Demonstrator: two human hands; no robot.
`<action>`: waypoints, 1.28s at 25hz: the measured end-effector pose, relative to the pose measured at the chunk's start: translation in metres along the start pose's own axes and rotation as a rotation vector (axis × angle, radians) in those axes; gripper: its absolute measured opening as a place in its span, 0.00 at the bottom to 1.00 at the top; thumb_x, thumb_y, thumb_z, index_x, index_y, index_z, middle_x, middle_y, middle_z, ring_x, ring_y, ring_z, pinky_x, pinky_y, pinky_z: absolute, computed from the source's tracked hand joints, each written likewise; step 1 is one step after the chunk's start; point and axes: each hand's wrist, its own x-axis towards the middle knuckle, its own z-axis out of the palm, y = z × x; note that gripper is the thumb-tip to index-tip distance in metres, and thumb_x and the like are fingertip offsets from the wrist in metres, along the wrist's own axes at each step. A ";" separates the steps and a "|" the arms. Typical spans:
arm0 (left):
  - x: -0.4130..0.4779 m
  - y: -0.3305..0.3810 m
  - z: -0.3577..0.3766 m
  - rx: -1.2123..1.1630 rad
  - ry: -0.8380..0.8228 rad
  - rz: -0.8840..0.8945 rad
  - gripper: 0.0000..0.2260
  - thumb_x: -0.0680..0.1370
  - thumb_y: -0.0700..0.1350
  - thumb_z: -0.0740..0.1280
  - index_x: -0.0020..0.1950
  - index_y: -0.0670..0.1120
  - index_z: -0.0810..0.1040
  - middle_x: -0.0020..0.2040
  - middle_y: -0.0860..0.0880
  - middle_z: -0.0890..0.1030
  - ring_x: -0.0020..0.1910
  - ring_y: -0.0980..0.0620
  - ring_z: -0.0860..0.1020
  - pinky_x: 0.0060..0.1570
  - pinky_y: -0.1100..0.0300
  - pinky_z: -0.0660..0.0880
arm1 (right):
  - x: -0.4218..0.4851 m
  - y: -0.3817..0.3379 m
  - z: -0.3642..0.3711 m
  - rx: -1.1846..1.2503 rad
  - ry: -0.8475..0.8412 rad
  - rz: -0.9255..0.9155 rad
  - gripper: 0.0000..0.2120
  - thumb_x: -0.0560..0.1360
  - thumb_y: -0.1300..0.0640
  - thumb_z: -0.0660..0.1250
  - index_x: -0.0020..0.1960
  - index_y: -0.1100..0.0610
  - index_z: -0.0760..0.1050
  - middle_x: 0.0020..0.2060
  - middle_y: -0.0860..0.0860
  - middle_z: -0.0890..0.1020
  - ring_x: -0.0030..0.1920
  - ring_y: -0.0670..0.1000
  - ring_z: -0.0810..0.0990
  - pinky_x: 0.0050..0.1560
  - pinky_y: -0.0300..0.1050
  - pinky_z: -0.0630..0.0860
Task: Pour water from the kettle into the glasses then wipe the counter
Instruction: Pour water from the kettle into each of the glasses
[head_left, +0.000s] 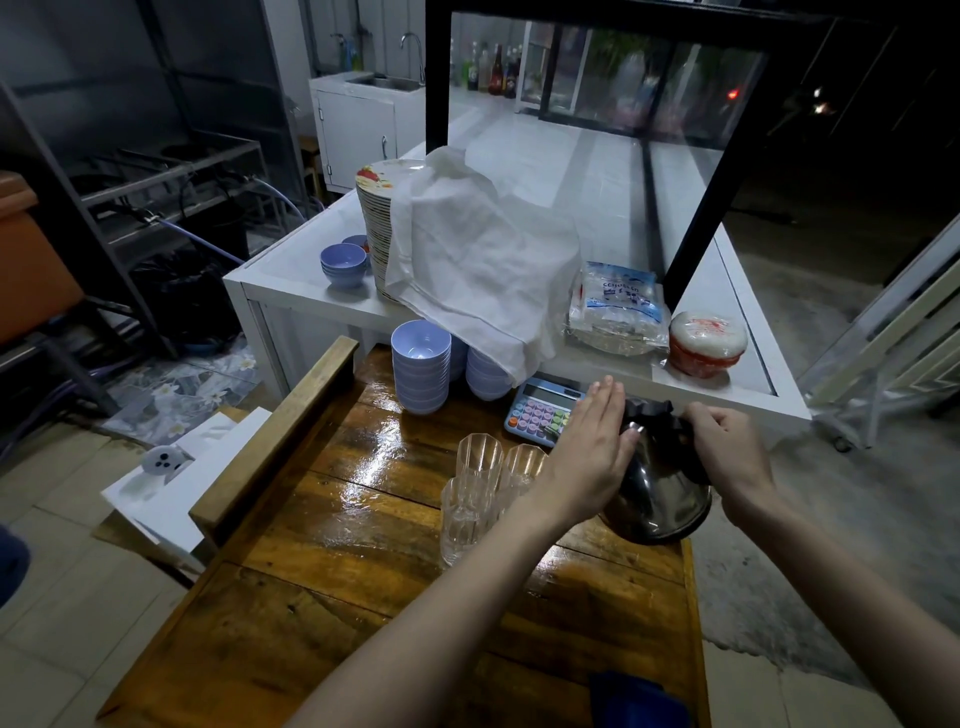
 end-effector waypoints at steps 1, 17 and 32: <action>0.000 -0.003 -0.002 -0.006 0.010 -0.009 0.28 0.83 0.54 0.48 0.78 0.39 0.50 0.79 0.42 0.51 0.78 0.50 0.47 0.76 0.58 0.43 | 0.002 -0.004 0.002 -0.026 -0.007 -0.025 0.18 0.71 0.48 0.60 0.27 0.56 0.71 0.23 0.50 0.72 0.29 0.53 0.70 0.33 0.48 0.65; -0.010 -0.025 -0.016 -0.140 0.179 -0.166 0.26 0.84 0.48 0.50 0.79 0.43 0.44 0.80 0.47 0.44 0.77 0.56 0.41 0.75 0.61 0.40 | 0.032 -0.063 0.032 -0.376 -0.154 -0.436 0.19 0.75 0.54 0.62 0.32 0.64 0.79 0.30 0.59 0.82 0.34 0.58 0.80 0.36 0.52 0.74; -0.017 -0.031 -0.016 -0.159 0.201 -0.205 0.27 0.84 0.49 0.50 0.78 0.44 0.41 0.79 0.48 0.41 0.77 0.56 0.39 0.77 0.56 0.43 | 0.035 -0.067 0.043 -0.446 -0.214 -0.543 0.17 0.76 0.53 0.62 0.34 0.61 0.82 0.30 0.56 0.83 0.33 0.54 0.80 0.37 0.52 0.77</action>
